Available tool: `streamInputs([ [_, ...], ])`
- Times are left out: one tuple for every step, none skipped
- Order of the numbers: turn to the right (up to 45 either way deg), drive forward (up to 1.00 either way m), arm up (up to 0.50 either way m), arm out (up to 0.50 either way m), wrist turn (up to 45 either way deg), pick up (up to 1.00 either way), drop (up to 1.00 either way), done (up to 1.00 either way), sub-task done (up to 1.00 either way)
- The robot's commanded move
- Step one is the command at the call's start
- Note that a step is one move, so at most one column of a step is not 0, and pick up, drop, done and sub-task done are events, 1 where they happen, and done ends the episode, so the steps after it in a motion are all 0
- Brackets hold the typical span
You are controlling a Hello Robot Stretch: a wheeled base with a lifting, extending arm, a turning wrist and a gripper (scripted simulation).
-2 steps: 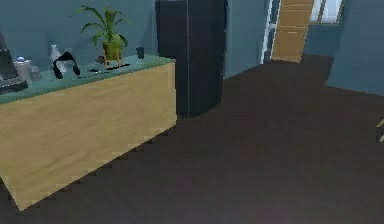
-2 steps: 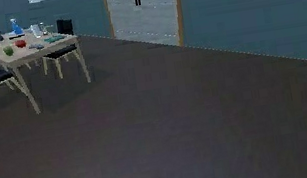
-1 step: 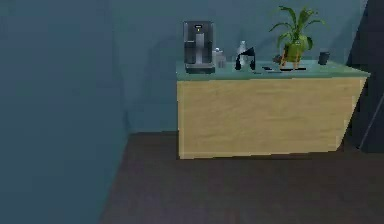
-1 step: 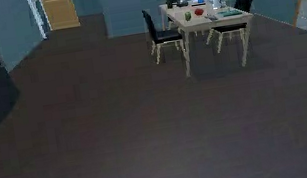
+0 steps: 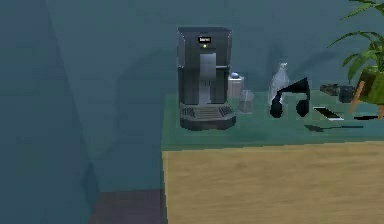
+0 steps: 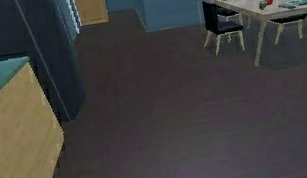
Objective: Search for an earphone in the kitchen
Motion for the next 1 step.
streamInputs([
  [-12.0, 0.00, 0.00, 0.00, 0.0, 0.00, 0.00, 0.00, 0.00],
])
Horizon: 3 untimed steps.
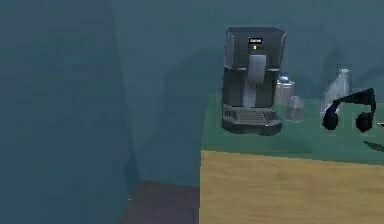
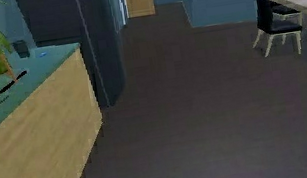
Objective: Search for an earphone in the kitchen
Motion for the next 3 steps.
streamInputs([
  [0.0, 0.15, 0.00, 0.00, 0.0, 0.00, 0.00, 0.00, 0.00],
  [42.0, 0.00, 0.00, 0.00, 0.0, 0.00, 0.00, 0.00, 0.00],
  [0.0, 0.00, 0.00, 0.00, 0.0, 0.00, 0.00, 1.00, 0.00],
])
